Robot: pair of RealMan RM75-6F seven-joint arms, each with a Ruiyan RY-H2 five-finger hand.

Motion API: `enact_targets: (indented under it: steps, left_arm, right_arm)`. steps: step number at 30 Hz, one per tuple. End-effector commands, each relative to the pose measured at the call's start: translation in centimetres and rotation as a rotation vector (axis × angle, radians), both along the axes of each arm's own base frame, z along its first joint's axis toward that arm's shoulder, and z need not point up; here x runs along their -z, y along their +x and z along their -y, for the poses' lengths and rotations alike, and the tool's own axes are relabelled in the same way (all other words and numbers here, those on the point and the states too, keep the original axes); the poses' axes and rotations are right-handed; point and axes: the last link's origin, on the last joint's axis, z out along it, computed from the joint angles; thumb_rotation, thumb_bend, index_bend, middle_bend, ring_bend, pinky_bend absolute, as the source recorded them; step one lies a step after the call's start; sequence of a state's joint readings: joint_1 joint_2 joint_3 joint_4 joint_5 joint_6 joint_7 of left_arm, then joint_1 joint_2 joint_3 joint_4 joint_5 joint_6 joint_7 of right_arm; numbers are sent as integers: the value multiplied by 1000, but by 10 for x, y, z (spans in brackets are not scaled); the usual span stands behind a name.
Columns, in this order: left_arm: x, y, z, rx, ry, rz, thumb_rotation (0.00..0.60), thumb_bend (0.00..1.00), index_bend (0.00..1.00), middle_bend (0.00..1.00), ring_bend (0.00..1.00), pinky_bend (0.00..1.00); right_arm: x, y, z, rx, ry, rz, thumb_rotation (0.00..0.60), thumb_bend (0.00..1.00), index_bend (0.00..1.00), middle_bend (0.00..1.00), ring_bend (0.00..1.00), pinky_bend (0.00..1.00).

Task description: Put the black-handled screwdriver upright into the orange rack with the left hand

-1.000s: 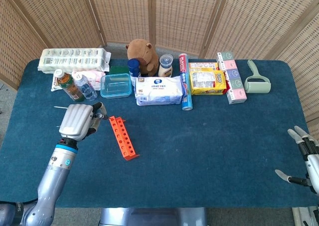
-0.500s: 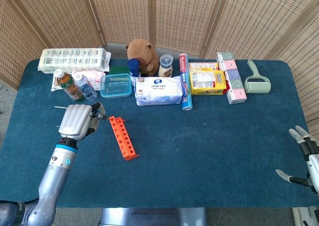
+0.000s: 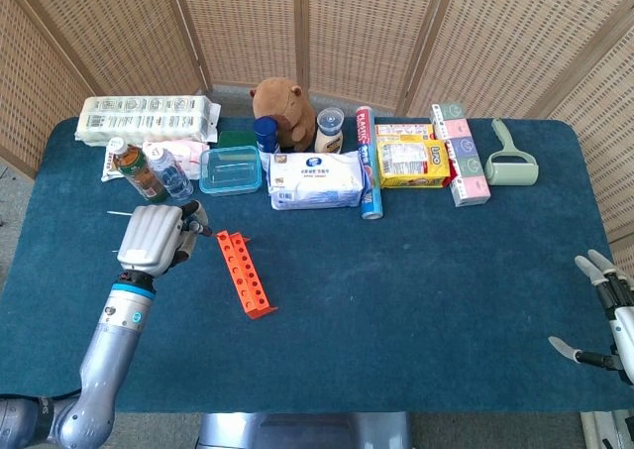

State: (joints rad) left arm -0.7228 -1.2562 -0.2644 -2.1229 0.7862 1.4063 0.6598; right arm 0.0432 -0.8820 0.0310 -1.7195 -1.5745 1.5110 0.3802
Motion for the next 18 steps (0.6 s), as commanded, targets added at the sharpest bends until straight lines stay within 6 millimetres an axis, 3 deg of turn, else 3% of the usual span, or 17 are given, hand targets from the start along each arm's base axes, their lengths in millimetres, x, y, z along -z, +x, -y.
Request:
enact_targets:
  steps: [1, 18]
  left_arm:
    - [3, -5, -6, -21, -1, 12, 600, 497, 499, 996, 960, 973]
    - [25, -12, -22, -53, -48, 67, 600, 497, 500, 996, 960, 973]
  right_arm:
    - [0, 0, 0, 1, 1, 0, 600, 51, 55, 0, 0, 0]
    - [0, -1, 1, 7, 2, -2, 600, 52, 55, 0, 0, 0]
